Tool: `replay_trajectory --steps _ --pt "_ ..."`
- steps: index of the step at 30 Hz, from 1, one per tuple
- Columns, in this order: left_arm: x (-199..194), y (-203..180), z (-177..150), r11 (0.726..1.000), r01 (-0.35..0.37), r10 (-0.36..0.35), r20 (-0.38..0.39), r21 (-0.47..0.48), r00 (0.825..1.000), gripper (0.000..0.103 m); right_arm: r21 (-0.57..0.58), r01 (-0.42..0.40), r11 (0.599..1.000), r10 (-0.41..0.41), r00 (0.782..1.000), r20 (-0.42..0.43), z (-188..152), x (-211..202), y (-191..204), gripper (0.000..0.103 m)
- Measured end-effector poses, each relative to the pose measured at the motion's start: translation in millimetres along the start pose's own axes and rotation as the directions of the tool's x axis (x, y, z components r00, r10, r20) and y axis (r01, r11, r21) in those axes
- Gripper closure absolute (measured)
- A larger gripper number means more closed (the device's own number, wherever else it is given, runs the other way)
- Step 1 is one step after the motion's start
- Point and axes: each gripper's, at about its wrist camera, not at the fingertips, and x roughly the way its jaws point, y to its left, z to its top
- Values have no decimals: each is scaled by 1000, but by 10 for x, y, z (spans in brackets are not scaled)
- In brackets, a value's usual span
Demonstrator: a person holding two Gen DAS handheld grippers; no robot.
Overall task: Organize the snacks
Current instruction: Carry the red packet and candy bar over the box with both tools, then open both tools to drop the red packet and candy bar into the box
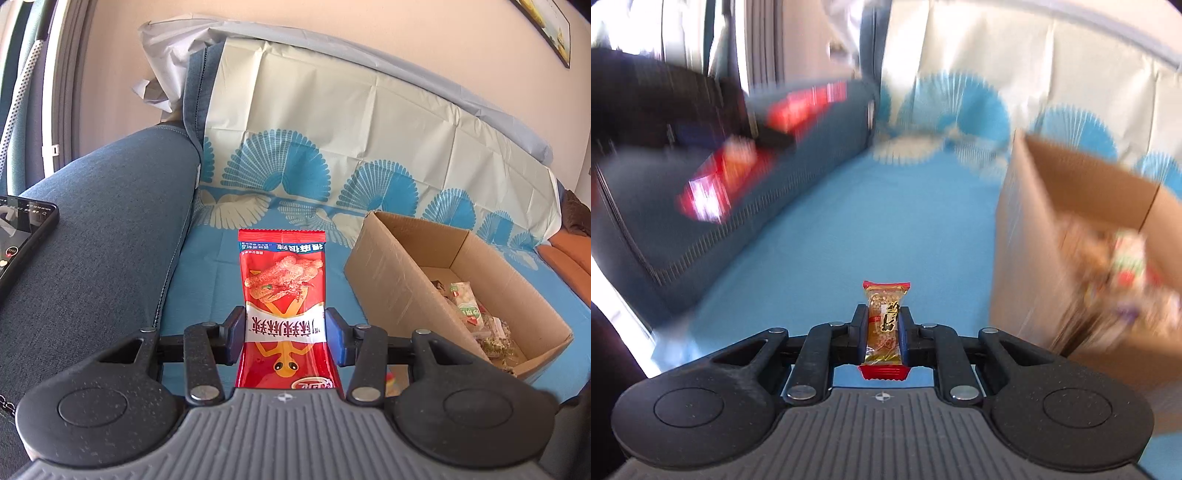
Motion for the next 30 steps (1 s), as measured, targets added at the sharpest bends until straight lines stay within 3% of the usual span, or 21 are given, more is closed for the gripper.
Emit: replay_trajectory --steps 7,12,16,19,24,30 --pt "-57 -153 50 1000 -2 1 35 16 999 53 1 3 1000 -3 974 228 584 -627 -363 86" --pt "-70 -342 114 999 -1 -2 55 53 998 53 49 67 997 -79 954 291 776 -756 -1002 86" --pt "-36 -519 181 997 -17 12 64 78 998 53 148 103 984 -143 946 292 666 -670 -1454 86" --pt "0 -691 224 995 -12 5 75 97 997 53 178 126 976 -176 938 300 595 -763 -1567 86" --pt "119 -1053 239 990 54 -66 90 132 994 53 167 193 967 -238 918 317 551 -891 -1700 86" --pt "242 -1507 189 969 152 -176 113 193 978 53 277 270 922 -345 897 276 475 -971 -2090 86"
